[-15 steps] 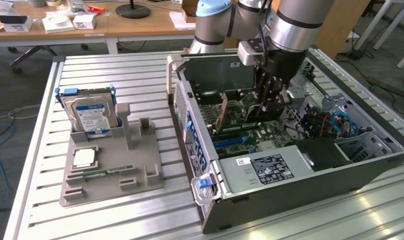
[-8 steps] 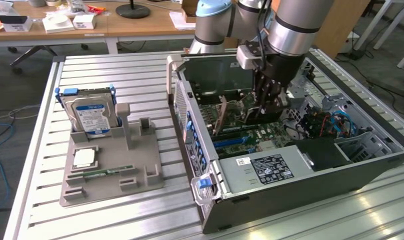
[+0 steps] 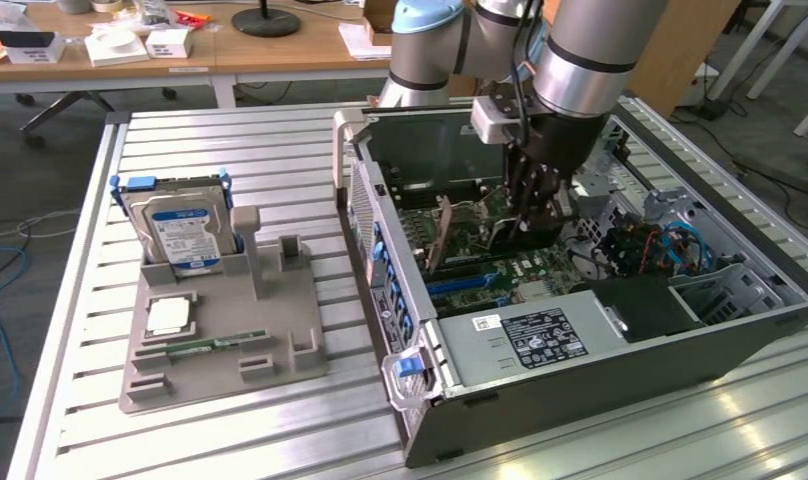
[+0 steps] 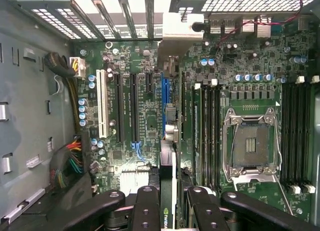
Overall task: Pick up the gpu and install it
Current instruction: 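Insert the gpu into the slot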
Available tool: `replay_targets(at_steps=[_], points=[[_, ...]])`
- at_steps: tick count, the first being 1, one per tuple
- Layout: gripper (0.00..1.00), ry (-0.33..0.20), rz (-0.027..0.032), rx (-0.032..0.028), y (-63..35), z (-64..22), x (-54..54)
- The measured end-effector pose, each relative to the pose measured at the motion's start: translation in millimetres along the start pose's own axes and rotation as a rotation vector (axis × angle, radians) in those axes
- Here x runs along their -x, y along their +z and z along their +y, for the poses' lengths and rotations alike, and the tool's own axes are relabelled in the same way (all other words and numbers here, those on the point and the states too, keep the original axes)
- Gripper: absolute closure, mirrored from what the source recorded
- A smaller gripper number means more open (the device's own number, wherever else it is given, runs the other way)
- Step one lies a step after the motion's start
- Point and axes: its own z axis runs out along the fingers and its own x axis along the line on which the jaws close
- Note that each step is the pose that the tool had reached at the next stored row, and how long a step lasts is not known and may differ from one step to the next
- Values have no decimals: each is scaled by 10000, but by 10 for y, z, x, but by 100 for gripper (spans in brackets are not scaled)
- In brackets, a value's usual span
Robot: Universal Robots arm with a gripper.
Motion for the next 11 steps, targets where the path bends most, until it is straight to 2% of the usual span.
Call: replay_targets(at_steps=[6,11], points=[[74,-18,-26,1,1,14,-45],[74,-33,-32,2,14,91,-49]])
